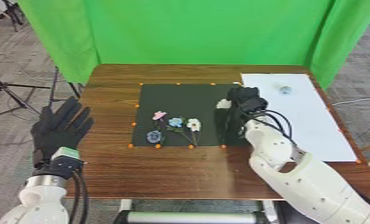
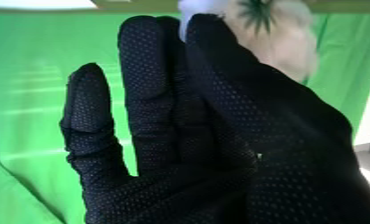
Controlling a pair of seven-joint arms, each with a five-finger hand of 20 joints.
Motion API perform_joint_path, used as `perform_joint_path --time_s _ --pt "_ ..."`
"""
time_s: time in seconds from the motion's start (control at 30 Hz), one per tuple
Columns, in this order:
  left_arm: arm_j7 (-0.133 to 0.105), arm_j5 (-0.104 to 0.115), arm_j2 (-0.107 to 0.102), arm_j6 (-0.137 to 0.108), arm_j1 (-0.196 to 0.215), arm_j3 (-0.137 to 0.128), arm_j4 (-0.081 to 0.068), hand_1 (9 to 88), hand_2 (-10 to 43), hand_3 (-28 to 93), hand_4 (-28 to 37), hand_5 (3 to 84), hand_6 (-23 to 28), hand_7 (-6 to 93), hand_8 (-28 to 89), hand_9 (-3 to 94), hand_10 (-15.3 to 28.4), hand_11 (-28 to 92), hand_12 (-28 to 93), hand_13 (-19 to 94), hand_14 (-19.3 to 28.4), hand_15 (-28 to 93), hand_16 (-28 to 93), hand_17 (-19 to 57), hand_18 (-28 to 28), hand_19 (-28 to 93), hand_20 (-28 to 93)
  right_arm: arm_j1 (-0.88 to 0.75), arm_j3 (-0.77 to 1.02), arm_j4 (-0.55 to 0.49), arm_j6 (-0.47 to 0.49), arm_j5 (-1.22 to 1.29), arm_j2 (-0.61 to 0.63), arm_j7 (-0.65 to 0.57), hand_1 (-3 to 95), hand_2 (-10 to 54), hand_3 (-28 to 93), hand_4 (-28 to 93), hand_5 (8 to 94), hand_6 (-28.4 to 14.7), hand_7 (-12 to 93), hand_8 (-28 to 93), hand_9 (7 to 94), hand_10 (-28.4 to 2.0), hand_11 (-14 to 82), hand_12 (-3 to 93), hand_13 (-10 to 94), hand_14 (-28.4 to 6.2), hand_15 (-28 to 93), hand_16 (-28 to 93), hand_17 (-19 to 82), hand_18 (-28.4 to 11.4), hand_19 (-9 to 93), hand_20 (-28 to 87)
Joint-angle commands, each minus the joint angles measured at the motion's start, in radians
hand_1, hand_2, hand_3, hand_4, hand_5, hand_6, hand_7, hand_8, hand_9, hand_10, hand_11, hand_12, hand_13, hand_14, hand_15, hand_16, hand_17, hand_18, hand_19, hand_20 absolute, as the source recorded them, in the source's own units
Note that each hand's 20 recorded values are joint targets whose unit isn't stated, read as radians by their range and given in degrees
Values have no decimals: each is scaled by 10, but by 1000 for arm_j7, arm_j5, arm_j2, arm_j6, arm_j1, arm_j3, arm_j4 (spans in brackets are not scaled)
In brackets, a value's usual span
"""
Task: Arrange flowers
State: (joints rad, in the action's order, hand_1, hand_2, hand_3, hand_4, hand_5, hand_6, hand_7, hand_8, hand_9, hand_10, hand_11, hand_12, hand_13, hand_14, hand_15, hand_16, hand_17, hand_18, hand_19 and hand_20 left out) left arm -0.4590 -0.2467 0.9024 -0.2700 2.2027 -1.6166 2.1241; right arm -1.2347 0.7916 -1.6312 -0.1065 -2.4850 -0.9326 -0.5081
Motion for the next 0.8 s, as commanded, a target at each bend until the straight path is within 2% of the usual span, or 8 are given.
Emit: perform_joint_path --time_s 0.03,0.13,0.33,0.43,0.57,0.63,0.7,0.8 --pt "-7 6 4 -12 6 -3 2 279 128 697 -283 372 69 143 -99 263 122 271 100 162 128 394 -81 -67 133 333 99 -34 28 -46 76 27 19 4 597 -95 747 -283 576 0 250 -166 616 -128 186 171 598 -58 451 371 306 -209 770 346" --pt "-12 13 1 -13 8 -2 2 279 126 698 -283 366 68 143 -98 256 124 270 99 156 127 390 -82 -65 131 330 98 -41 46 -63 98 38 17 4 558 -95 781 -283 471 -19 228 -164 519 -142 162 150 566 -71 473 333 299 -213 774 337" --pt "-20 17 -3 -41 6 3 7 283 112 700 -283 352 65 146 -98 246 120 269 100 147 126 387 -81 -65 130 328 99 -85 144 -192 269 84 33 -42 481 -95 857 -283 396 -47 187 -145 424 -170 134 140 522 -119 518 201 291 -220 781 325" --pt "-23 23 -1 -36 11 0 7 301 89 698 -283 351 65 148 -98 244 118 272 101 148 126 389 -80 -66 129 328 100 -95 181 -234 296 72 52 -59 453 -95 869 -283 348 -60 158 -134 367 -185 118 127 488 -139 496 152 285 -223 774 312" --pt "-21 19 -4 -29 12 -2 6 310 76 698 -283 348 65 150 -99 241 119 274 101 149 126 392 -80 -67 130 330 102 -61 225 -174 224 81 70 -89 434 -95 855 -283 329 -65 137 -121 348 -191 106 123 463 -151 481 141 278 -228 771 302" --pt "-31 25 -11 -20 13 -3 8 309 76 698 -283 348 65 152 -99 241 119 274 100 149 126 393 -81 -68 130 330 103 -22 229 -108 87 141 88 -61 393 -95 830 -282 329 -69 121 -112 341 -201 99 128 382 -174 420 119 251 -226 717 274" --pt "-20 9 -15 20 7 -8 -4 307 83 697 -283 349 65 151 -100 247 122 274 100 159 130 396 -80 -68 130 330 103 24 206 -39 -8 107 117 -62 379 -95 827 -282 333 -71 126 -112 335 -207 100 129 311 -185 375 100 218 -215 664 245" --pt "-15 4 -16 28 -3 -5 -6 300 98 699 -283 357 66 150 -100 263 124 277 100 180 138 401 -78 -67 131 330 103 101 188 25 63 158 142 -73 342 -95 826 -282 334 -65 137 -117 319 -200 97 125 235 -195 328 78 174 -199 592 204"
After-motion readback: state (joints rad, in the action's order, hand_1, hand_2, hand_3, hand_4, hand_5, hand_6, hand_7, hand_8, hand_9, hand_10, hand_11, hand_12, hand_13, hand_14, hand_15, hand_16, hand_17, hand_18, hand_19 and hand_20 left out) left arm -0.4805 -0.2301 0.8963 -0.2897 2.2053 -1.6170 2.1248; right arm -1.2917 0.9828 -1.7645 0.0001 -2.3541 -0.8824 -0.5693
